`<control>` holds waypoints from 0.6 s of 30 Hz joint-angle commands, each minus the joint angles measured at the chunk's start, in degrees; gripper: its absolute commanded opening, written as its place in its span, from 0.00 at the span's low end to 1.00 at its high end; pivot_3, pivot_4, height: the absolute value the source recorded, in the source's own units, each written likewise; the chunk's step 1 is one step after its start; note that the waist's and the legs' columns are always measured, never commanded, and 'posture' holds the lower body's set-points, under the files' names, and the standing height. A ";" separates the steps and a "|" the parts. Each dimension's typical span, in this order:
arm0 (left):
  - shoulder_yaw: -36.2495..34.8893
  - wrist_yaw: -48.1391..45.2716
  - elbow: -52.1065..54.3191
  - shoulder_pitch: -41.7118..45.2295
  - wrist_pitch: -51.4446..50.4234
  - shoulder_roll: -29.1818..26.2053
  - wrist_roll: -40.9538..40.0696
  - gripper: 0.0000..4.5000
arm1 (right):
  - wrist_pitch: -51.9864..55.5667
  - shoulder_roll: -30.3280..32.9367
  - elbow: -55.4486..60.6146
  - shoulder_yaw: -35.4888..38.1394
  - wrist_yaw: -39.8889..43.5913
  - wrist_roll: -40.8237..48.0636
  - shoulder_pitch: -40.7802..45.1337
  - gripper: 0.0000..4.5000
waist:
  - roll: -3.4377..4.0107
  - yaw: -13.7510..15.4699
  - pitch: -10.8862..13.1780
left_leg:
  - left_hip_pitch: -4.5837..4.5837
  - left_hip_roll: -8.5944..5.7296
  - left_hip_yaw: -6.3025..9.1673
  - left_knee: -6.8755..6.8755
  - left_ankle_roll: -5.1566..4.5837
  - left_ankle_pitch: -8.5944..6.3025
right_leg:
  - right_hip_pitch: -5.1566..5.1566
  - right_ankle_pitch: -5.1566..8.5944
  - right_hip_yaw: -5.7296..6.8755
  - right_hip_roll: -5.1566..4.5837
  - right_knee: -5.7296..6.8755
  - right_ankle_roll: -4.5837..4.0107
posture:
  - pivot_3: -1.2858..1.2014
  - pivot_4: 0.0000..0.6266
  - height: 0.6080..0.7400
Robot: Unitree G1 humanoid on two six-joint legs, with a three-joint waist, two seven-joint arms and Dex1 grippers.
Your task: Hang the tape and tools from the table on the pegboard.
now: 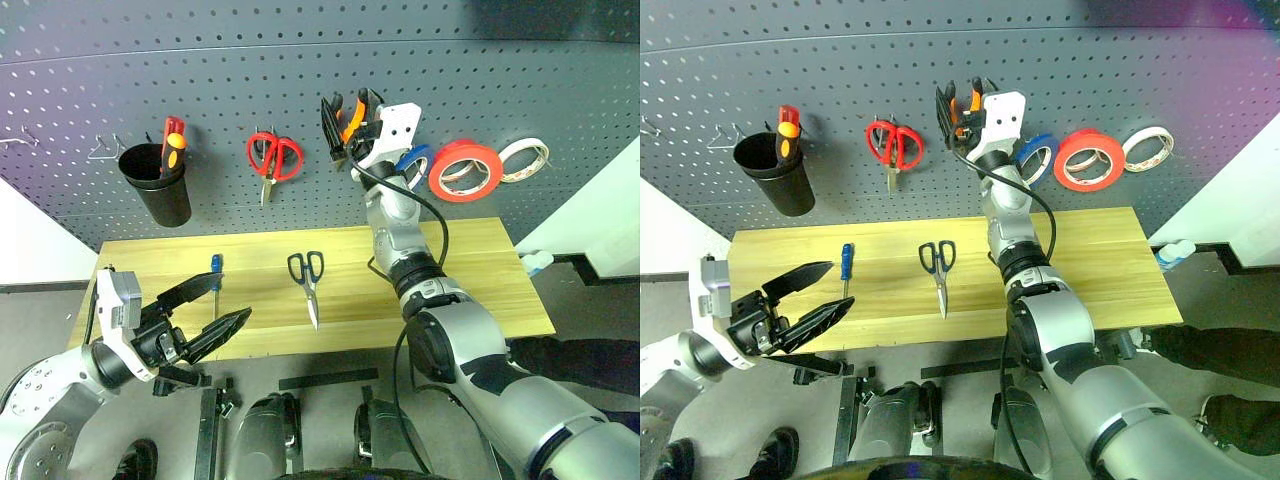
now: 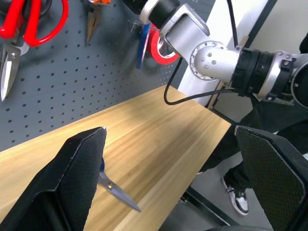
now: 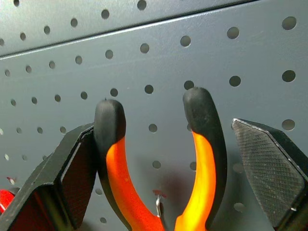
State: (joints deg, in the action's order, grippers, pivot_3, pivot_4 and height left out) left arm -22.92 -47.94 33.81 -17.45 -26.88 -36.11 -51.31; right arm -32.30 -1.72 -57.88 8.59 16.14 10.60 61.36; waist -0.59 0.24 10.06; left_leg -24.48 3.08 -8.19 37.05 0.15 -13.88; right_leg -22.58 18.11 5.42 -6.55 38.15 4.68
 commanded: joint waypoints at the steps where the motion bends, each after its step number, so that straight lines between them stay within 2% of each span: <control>1: 0.74 -1.57 -1.80 1.48 1.90 -0.02 1.41 1.00 | -0.99 0.43 5.94 0.50 0.60 1.15 4.27 0.99 | -0.02 -0.07 -0.17 | 0.00 0.00 -0.01 0.00 0.00 0.00 | -0.01 0.00 0.00 0.00 0.01 0.00 | 0.59 0.07 1.00; 7: 2.04 -3.64 -5.00 3.45 3.72 0.68 3.29 1.00 | -0.70 0.94 6.90 0.74 0.98 1.44 4.87 0.99 | -0.36 0.00 -1.21 | -0.01 0.00 -0.02 -0.06 0.00 0.00 | -0.01 0.01 0.01 0.04 -0.05 0.00 | 0.58 0.04 1.00; 18: 2.75 -5.77 -7.86 4.59 6.12 2.06 5.65 1.00 | 2.10 1.19 12.60 0.69 3.95 3.26 2.15 0.99 | -0.50 -0.01 -2.51 | 0.00 -0.02 -0.03 -0.03 0.02 0.01 | 0.01 0.01 0.01 0.05 -0.02 0.00 | 0.58 0.01 1.00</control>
State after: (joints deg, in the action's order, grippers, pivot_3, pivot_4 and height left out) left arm -20.48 -53.27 25.62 -13.44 -22.04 -34.33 -45.98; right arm -30.70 -0.99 -49.08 9.31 19.50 12.73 63.67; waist -1.10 0.24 7.54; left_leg -24.48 3.04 -8.23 37.01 0.17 -13.87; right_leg -22.57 18.12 5.43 -6.49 38.12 4.67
